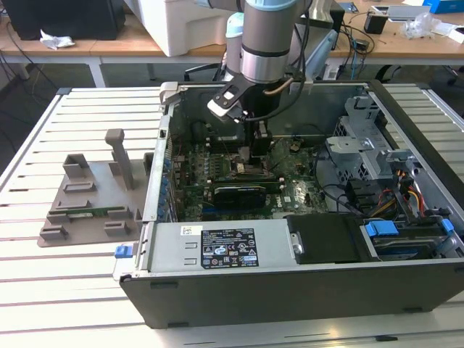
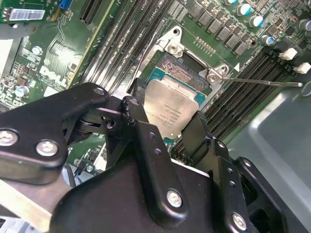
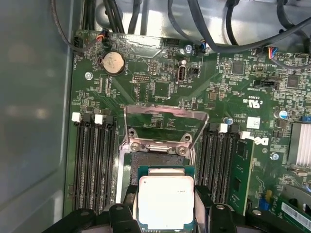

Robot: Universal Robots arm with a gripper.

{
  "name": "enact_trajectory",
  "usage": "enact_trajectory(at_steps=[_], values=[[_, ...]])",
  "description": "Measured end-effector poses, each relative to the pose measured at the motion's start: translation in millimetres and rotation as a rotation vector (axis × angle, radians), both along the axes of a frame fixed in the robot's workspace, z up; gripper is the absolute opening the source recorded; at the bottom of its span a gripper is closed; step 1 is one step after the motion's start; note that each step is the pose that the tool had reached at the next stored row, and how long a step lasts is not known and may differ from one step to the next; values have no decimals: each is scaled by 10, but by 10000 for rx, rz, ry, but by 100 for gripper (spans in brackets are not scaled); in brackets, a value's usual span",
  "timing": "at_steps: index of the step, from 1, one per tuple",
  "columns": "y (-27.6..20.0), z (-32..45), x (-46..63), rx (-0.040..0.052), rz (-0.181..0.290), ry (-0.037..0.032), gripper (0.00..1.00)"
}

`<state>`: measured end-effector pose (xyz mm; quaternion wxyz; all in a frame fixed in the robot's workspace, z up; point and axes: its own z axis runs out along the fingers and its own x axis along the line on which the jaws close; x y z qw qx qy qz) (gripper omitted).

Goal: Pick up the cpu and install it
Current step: 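Place the cpu into insertion slot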

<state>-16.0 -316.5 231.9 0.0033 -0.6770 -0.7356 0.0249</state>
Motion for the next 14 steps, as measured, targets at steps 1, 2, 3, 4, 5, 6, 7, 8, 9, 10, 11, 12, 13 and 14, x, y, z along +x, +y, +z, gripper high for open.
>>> enact_trajectory(at_steps=[1, 2, 3, 4, 5, 6, 7, 8, 9, 10, 11, 12, 13, 14], values=[[0, -33, 0, 0, -13, -1, 55], [0, -68, -1, -6, -285, 0, 55], [0, -83, -1, -7, -485, 0, 55], [0, -93, 0, -7, -623, 0, 55], [0, -106, 0, -7, -754, -1, 55], [0, -116, 0, -8, -754, 0, 55], [0, -149, -2, -7, -754, 0, 55], [1, -174, -3, -6, -754, 0, 55], [1, -187, -4, -7, -754, 0, 55], [3, -205, -6, -7, -757, 0, 55], [9, -225, -12, -7, -755, 0, 55], [11, -233, -14, -7, -755, 0, 55], [13, -240, -17, -8, -754, 0, 55], [15, -251, -21, -8, -754, 1, 55]])
